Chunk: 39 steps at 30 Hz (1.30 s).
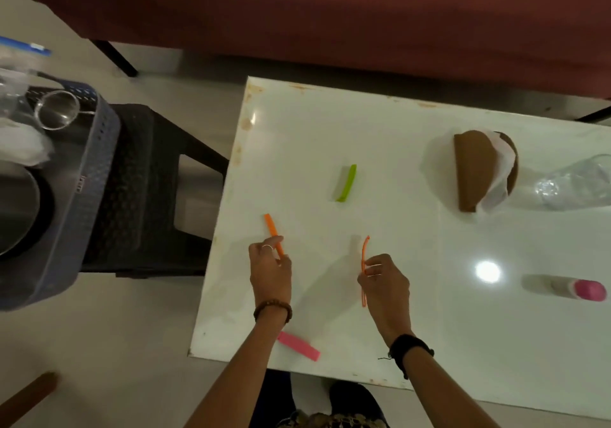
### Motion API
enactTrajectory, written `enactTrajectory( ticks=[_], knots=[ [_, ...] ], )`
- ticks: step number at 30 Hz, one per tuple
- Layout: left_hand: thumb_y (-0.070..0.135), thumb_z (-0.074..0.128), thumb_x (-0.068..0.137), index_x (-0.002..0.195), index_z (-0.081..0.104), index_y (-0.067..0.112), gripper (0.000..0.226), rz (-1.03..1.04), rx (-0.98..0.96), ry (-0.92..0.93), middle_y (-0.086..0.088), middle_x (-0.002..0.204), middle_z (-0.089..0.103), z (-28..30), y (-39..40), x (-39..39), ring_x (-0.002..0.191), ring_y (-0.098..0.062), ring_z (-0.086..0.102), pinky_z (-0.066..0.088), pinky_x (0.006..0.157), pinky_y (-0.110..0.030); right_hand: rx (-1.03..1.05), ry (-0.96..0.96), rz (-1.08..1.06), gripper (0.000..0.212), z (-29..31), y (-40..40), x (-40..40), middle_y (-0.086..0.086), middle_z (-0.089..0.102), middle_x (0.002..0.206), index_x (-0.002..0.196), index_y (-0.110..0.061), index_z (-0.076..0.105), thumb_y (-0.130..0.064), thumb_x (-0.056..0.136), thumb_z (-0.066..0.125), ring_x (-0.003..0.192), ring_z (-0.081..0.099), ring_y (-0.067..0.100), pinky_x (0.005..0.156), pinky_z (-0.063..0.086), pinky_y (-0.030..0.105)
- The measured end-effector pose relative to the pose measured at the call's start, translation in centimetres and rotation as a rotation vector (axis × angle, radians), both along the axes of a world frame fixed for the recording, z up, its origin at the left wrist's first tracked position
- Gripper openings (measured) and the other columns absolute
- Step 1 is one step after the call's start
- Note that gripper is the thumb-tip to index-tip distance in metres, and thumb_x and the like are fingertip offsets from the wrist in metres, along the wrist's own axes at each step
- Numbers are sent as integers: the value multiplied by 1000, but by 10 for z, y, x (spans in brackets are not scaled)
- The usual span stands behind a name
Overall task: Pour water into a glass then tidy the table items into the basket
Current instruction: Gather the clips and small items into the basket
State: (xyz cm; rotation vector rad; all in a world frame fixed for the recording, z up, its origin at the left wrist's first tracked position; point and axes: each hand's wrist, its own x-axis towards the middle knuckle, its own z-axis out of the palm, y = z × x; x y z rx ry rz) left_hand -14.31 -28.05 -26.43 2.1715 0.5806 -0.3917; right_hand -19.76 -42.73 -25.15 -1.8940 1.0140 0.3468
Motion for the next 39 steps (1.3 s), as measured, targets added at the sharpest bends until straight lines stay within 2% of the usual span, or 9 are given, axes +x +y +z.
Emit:
enactTrajectory(
  ticks=[6,13,17,20,23,28,32,35,39],
  knots=[
    [-4,59,81,102,60,30,40,135,-128,-258,3,103,49,77,53,12,76,-11,58,55,69,-20,305,-326,72,22,68,97,52,-3,67,79,88,-20,57,-2,78,64,64,62,-4,53,45,5],
    [-5,58,79,113,62,10,38,274,302,-567,-17,103,57,141,231,68,79,-5,49,29,70,8,458,-545,320,23,132,279,141,-6,60,66,80,-19,49,0,79,62,58,58,0,49,44,10],
    [11,54,88,111,64,12,24,63,394,-386,-12,95,61,116,289,86,85,-22,57,28,65,-11,248,-527,533,10,117,347,171,10,60,75,99,-7,46,-3,90,48,64,56,22,53,45,34],
    [20,52,90,105,62,12,20,26,302,-279,-8,99,62,89,308,95,93,-28,59,41,76,-23,73,-536,698,21,91,379,181,10,54,74,113,0,40,-2,92,40,58,48,24,48,25,29],
    [32,45,85,89,61,11,27,90,178,-209,-14,88,67,74,314,102,85,-33,61,52,76,-47,22,-466,746,22,74,397,185,19,61,84,114,-3,36,-4,92,37,76,58,39,56,36,40],
    [38,43,85,94,62,11,34,84,106,-194,-16,90,68,68,314,103,87,-33,63,53,80,-47,-17,-429,790,17,67,403,190,14,61,80,113,-4,38,-7,96,36,77,59,37,56,32,36],
    [16,54,87,108,61,11,23,7,165,-402,-12,111,65,81,292,92,102,-25,61,44,87,-20,-52,-607,760,11,81,365,184,2,52,69,103,-8,43,-6,93,42,57,50,20,43,31,22],
    [3,59,84,98,65,8,16,-70,117,-582,1,97,63,90,240,79,93,-4,57,43,82,-7,18,-575,618,9,84,301,164,-2,58,72,100,-15,46,-11,92,47,60,57,13,50,47,24],
    [4,58,86,97,66,5,14,-297,-137,-432,-6,96,67,80,151,65,87,-6,60,47,81,-11,-55,-379,564,14,63,197,117,-10,61,83,90,-25,46,-16,88,57,71,59,2,58,42,11]
  ],
)
